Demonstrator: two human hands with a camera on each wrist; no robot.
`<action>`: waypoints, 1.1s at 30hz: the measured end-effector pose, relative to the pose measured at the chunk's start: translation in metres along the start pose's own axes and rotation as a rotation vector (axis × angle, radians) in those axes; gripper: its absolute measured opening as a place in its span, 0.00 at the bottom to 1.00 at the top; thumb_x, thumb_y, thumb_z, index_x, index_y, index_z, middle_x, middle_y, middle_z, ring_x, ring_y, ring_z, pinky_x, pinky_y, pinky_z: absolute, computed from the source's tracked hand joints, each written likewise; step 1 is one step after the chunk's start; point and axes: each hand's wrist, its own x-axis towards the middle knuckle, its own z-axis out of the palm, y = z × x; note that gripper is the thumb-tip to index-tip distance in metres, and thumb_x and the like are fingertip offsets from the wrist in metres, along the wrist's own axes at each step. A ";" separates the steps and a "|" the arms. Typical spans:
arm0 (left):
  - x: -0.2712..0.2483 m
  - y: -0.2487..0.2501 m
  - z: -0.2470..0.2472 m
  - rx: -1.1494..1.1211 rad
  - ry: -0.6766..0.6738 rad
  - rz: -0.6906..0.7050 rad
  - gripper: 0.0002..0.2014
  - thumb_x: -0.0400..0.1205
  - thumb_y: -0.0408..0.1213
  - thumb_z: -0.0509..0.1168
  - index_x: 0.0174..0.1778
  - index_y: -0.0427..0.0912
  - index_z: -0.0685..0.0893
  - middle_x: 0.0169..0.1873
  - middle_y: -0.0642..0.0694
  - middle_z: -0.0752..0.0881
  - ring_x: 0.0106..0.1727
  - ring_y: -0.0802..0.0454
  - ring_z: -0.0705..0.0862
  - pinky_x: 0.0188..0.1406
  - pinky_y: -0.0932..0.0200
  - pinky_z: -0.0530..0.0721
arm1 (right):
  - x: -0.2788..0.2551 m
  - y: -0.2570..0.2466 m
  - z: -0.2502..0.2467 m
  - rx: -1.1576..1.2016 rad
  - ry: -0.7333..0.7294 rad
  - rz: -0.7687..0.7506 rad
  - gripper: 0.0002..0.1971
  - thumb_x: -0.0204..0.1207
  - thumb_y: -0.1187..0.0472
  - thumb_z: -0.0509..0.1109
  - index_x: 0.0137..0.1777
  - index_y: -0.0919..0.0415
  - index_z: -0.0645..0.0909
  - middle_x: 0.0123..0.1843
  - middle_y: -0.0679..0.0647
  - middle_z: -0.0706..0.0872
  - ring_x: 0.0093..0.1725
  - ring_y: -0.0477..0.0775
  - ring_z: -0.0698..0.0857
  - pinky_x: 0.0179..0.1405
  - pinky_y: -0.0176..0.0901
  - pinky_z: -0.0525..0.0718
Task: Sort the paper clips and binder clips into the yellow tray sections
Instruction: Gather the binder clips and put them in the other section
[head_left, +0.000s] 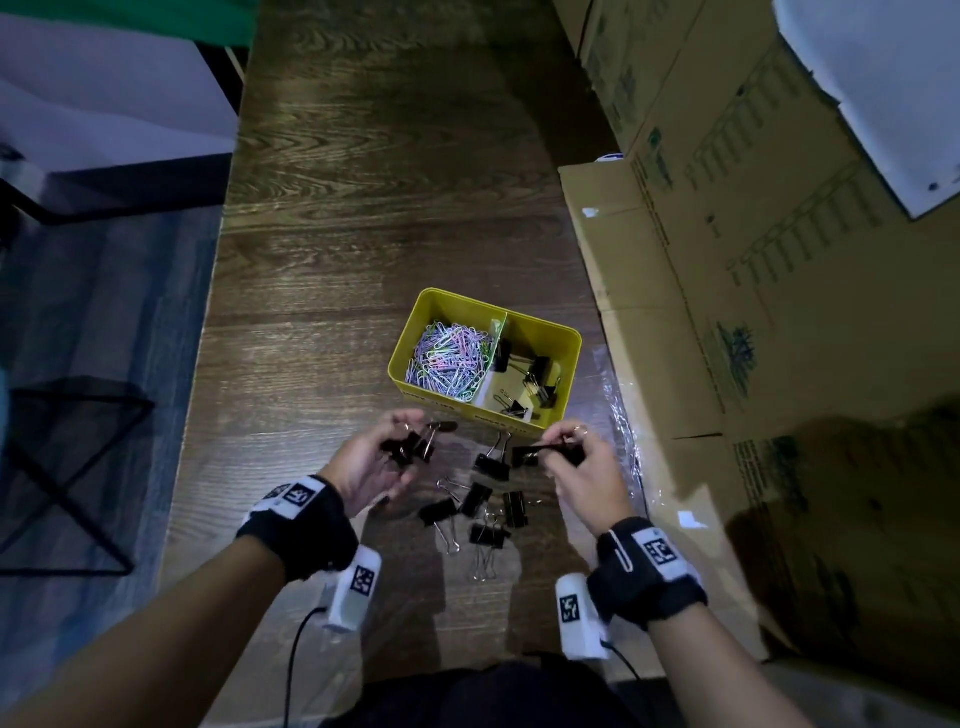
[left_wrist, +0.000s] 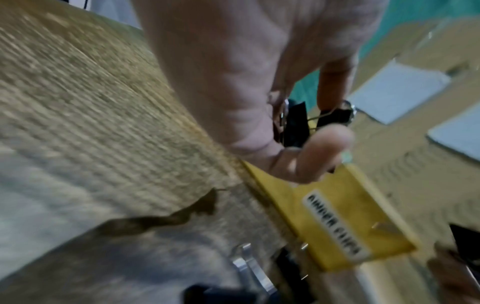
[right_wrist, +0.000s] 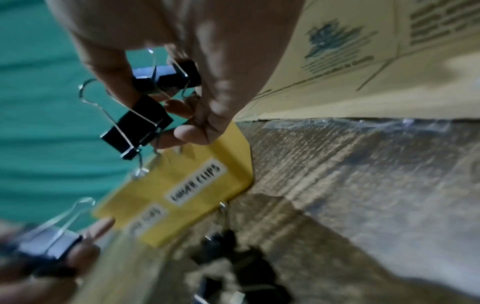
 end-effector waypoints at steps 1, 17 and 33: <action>-0.003 0.010 0.003 -0.057 -0.068 0.011 0.15 0.78 0.32 0.52 0.57 0.42 0.79 0.38 0.36 0.82 0.24 0.46 0.79 0.14 0.64 0.73 | 0.001 -0.007 -0.003 0.128 0.041 0.008 0.12 0.75 0.75 0.65 0.42 0.56 0.78 0.45 0.52 0.82 0.40 0.53 0.81 0.38 0.42 0.82; 0.048 0.071 0.122 0.621 -0.093 0.266 0.19 0.82 0.46 0.62 0.68 0.47 0.75 0.57 0.45 0.82 0.52 0.53 0.80 0.48 0.59 0.78 | 0.080 -0.066 -0.001 -0.274 0.066 0.131 0.24 0.75 0.54 0.65 0.72 0.51 0.73 0.65 0.56 0.83 0.64 0.56 0.81 0.68 0.52 0.77; -0.004 -0.011 0.021 1.582 -0.194 0.320 0.13 0.73 0.45 0.71 0.50 0.49 0.79 0.46 0.50 0.80 0.46 0.50 0.79 0.45 0.58 0.77 | 0.037 -0.001 0.002 -0.766 -0.694 0.009 0.13 0.66 0.60 0.81 0.51 0.54 0.87 0.47 0.47 0.88 0.47 0.46 0.84 0.56 0.45 0.81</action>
